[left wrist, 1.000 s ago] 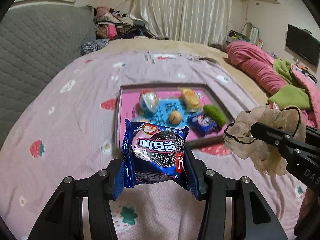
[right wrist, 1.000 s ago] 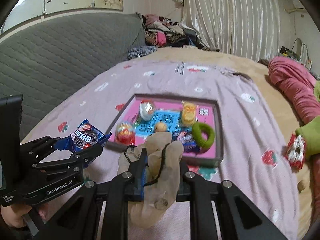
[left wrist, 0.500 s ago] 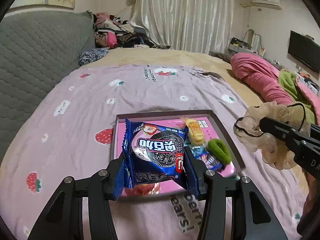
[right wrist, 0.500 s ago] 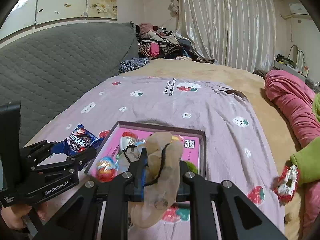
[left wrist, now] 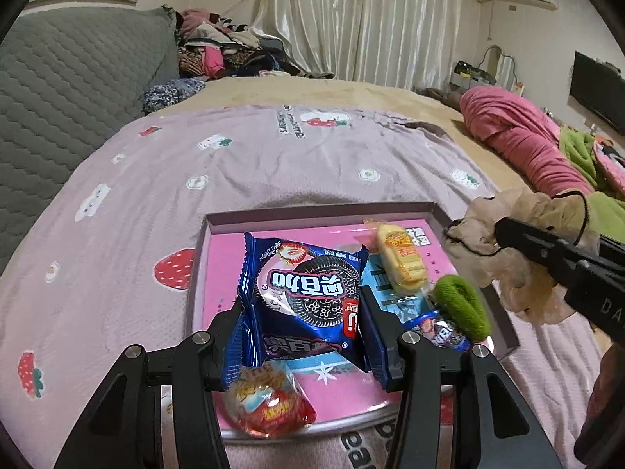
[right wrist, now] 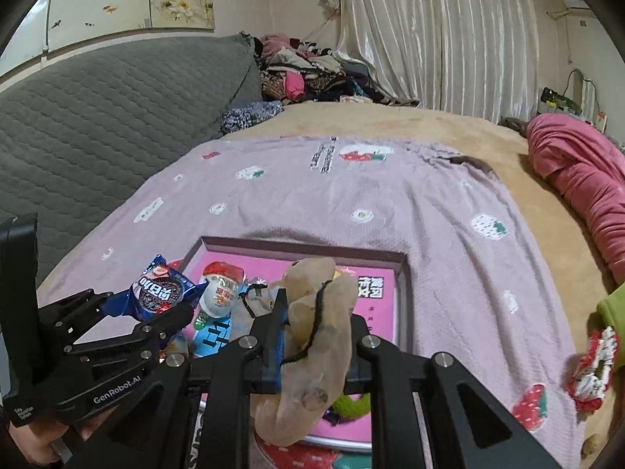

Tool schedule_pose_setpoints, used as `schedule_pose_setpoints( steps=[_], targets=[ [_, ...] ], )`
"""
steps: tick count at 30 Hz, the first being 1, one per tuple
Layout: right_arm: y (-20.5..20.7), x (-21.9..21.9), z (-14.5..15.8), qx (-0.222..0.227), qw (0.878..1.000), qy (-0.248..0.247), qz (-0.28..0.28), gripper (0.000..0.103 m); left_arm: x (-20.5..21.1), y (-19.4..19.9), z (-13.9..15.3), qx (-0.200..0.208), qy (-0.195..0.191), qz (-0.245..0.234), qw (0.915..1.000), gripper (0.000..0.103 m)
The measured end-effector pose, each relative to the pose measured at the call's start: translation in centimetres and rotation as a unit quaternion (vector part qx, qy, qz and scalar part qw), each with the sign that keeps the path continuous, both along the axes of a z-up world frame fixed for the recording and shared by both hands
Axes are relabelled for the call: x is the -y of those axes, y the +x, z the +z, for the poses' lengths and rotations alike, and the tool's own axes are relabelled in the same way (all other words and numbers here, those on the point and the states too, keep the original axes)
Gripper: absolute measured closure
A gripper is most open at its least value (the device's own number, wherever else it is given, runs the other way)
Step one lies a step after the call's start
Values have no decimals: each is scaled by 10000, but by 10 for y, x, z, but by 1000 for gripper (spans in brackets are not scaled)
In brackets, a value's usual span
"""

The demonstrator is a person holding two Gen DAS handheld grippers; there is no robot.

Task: Organize objects
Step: 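Lift the Oreo pack and scrunchie and carry both over the tray, then lower the Oreo pack onto the book with the left gripper while the right gripper lowers the scrunchie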

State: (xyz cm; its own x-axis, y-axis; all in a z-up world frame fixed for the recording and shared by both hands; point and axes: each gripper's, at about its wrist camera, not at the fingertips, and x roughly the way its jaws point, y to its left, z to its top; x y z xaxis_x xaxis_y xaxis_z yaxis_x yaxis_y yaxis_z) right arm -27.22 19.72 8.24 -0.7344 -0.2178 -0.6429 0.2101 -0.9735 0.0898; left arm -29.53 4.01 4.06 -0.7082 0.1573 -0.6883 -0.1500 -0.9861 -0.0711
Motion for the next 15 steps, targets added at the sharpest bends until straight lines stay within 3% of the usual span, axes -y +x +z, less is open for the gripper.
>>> schedule_pose_setpoints(
  steps=[15],
  targets=[
    [-30,7,-61,346,9994,51,-64,84,-11,-22,-46,156,-65,25,9999,50]
  ],
)
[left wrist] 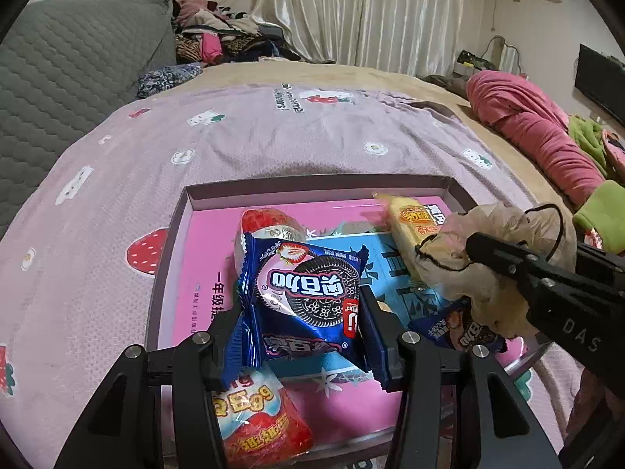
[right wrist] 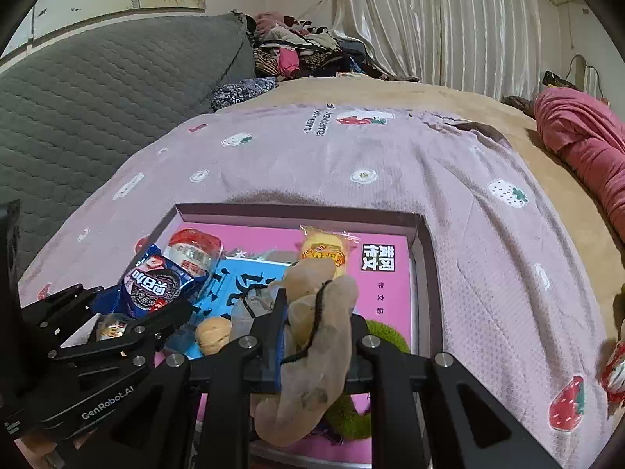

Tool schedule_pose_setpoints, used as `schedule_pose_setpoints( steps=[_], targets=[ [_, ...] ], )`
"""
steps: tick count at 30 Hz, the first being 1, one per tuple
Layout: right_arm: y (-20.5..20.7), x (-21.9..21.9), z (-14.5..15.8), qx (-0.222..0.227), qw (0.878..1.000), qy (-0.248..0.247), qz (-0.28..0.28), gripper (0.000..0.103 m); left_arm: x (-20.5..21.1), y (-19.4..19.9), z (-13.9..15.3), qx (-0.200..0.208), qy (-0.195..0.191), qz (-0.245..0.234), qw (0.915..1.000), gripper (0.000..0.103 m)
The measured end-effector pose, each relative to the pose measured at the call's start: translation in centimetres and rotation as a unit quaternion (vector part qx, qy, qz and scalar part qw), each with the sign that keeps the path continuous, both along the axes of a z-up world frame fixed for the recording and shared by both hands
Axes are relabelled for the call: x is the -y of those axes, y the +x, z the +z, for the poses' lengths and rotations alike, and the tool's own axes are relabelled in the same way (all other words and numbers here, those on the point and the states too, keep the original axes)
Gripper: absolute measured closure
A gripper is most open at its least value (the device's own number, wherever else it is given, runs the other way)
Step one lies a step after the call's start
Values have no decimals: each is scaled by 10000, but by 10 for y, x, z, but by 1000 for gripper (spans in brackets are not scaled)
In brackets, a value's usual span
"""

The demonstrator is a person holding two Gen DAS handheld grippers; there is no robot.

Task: Organize objects
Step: 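Lower the Oreo pack onto the book with the left gripper while the right gripper lowers the scrunchie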

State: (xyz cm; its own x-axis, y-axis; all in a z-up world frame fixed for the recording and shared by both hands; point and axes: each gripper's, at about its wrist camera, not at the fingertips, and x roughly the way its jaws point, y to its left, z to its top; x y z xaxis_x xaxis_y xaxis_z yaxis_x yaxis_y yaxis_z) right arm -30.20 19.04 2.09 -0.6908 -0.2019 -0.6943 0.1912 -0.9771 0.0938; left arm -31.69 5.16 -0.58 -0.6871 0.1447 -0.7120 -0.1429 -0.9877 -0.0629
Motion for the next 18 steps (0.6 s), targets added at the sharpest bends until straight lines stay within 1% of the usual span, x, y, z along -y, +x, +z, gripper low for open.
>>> schedule_pose_setpoints(
  steps=[2,6,11,16,18],
  targets=[
    [-1,0,-4,2,10000,26,-14,84,0,-1,-4,10,19,33,10000,50],
    [-4,1,-12,60,9999,55,-61,84,-1,-3,-13,10,-62,85,9999,50],
    [-6,1,-20,86,9999,93,-92,83,-2,-4,-18,-17,-96,85,9999,50],
    [-5,1,-21,72,9998,123,-143,76,-2,-4,-18,-26,-144,87,9999,49],
    [-5,1,-20,77,9998,118,-164,75,-2,-3,-18,-29,-162,89,9998,48]
  ],
)
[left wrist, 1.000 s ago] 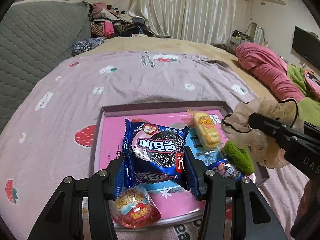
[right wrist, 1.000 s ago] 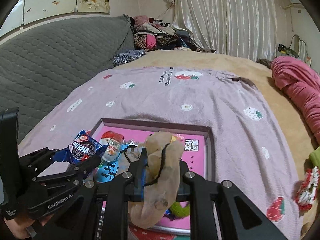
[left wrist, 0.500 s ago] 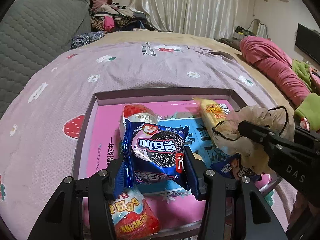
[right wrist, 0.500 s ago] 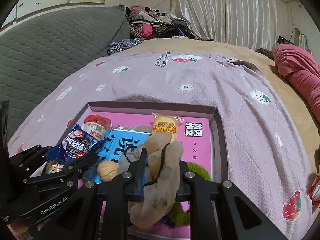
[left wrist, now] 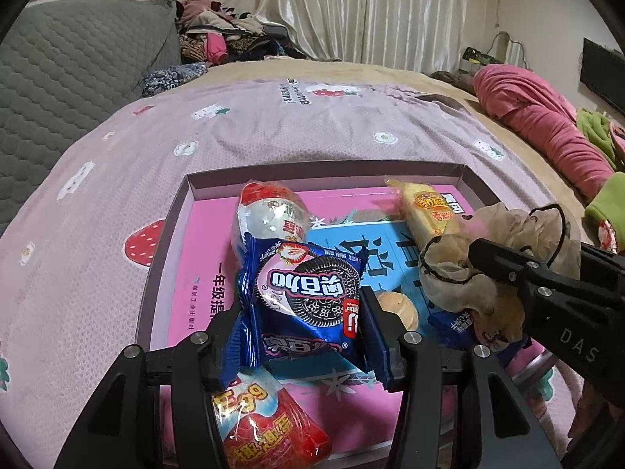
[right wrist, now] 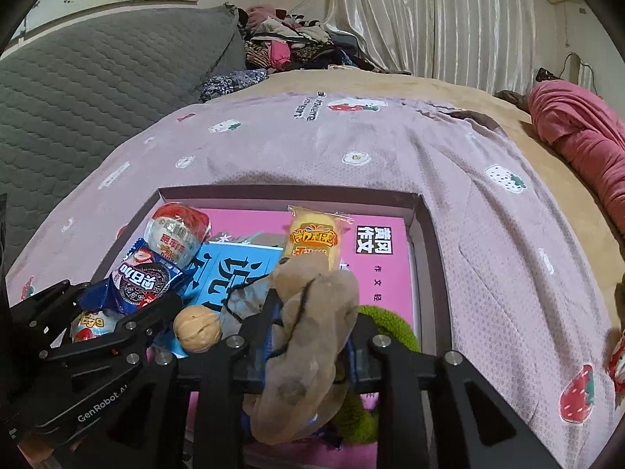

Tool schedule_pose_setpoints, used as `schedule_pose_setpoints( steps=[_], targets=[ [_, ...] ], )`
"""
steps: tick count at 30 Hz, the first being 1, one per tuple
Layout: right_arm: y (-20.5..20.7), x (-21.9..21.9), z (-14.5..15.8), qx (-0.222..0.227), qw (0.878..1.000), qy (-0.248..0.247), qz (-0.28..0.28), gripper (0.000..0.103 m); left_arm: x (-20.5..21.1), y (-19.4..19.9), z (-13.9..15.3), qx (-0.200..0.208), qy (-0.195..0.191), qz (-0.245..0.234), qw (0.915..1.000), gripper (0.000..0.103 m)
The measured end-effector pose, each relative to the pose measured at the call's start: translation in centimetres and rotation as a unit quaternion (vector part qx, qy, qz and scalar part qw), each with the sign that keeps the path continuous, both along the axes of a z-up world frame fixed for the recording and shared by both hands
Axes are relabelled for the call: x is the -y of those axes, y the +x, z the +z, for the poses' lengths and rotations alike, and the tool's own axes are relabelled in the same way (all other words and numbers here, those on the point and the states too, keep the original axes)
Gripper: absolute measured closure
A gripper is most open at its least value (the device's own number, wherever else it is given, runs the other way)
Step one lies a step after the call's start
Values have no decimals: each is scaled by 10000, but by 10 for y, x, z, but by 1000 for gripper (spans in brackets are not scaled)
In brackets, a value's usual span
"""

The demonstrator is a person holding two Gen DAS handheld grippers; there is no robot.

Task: Organize objects
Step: 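Lower the Oreo pack onto the book with the left gripper while the right gripper lowers the scrunchie, then open both grippers and withdraw them from the tray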

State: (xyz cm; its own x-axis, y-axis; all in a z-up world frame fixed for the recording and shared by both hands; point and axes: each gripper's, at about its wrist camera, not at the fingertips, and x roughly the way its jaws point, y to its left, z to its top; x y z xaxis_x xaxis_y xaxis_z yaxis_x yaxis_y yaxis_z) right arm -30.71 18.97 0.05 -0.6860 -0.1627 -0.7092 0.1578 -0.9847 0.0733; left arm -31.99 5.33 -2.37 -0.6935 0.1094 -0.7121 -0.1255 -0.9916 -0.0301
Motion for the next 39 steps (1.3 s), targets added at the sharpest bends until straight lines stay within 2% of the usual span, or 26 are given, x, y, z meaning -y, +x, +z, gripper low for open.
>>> schedule_pose_setpoints(
  steps=[5,7,11,15,20,24,36,39],
  targets=[
    [2,0,2,-1,10000,47,-45,70,0,3,3,-4,-2,-23,10000,41],
    [3,-1,3,0,9999,86,-69,59,1,6,4,-36,-8,-13,10000,37],
    [7,-3,6,3,9999,108,-119,57,3,11,11,-94,-24,-33,9999,34],
    [10,-3,9,8,9998,145,-160,46,4,16,17,-109,-44,-42,9999,31],
    [15,-3,17,-26,9996,217,-174,43,7,24,23,-143,17,-69,9999,27],
    [19,-4,26,-61,9995,261,-187,35,5,30,31,-196,-54,-92,9998,25],
    [36,-10,50,-150,9993,251,-236,29,15,44,64,-370,-57,-5,9993,16],
    [39,-10,56,-162,9993,251,-236,28,17,48,71,-372,-53,-8,9993,6]
  ],
)
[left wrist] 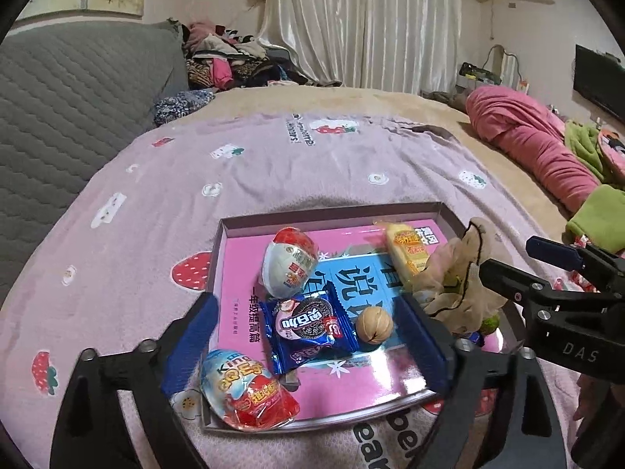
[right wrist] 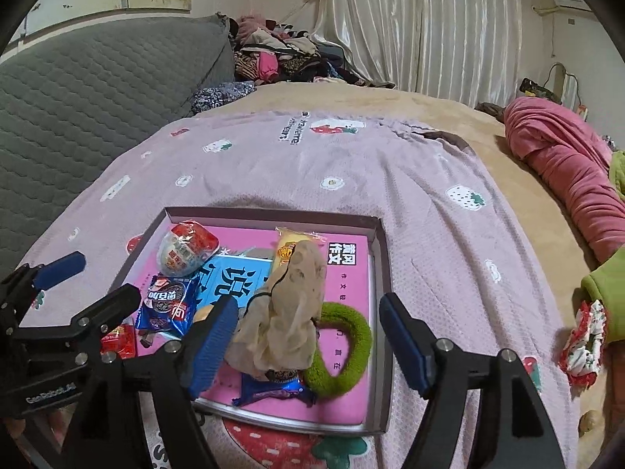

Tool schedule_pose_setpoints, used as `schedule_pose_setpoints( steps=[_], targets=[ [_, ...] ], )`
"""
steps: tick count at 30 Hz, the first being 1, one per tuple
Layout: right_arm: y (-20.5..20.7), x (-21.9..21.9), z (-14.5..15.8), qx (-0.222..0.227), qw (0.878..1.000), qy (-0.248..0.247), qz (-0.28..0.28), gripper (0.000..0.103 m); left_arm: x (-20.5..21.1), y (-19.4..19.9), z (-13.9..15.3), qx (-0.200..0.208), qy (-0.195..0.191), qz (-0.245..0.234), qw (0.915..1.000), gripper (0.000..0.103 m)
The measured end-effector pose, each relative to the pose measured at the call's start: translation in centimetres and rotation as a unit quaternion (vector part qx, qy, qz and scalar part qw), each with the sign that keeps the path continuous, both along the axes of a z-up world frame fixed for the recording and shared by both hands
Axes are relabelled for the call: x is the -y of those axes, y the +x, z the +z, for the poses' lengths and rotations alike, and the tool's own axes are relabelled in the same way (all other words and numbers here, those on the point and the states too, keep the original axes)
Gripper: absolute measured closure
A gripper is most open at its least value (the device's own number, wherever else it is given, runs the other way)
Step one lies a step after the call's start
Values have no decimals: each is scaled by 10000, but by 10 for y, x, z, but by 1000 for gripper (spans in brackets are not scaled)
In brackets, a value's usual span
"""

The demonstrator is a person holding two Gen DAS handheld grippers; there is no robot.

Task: Organize objects
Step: 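Open both grippers and withdraw them from the tray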

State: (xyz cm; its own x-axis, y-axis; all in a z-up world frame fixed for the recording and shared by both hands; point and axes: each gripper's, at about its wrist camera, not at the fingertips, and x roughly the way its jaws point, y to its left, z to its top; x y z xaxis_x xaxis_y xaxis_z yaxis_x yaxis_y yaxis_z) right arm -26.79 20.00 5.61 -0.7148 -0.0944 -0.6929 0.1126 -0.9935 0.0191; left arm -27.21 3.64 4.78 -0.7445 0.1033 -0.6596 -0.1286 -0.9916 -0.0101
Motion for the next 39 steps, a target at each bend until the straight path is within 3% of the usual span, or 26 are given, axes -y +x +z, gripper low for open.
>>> schedule_pose_setpoints(
  steps=[2,9,25,39],
  targets=[
    [3,0,4,14,10000,-38,29,28,0,3,4,-25,-29,-16,10000,0],
    [15,2,21,-89,9999,-47,64,26,5,13,19,-78,-14,17,10000,0],
    [61,3,69,-403,9990,-127,144,7,17,54,68,-341,24,152,9993,0],
    [111,6,91,-591,9980,-42,225,1,21,102,88,-519,-181,421,9976,0]
  ],
)
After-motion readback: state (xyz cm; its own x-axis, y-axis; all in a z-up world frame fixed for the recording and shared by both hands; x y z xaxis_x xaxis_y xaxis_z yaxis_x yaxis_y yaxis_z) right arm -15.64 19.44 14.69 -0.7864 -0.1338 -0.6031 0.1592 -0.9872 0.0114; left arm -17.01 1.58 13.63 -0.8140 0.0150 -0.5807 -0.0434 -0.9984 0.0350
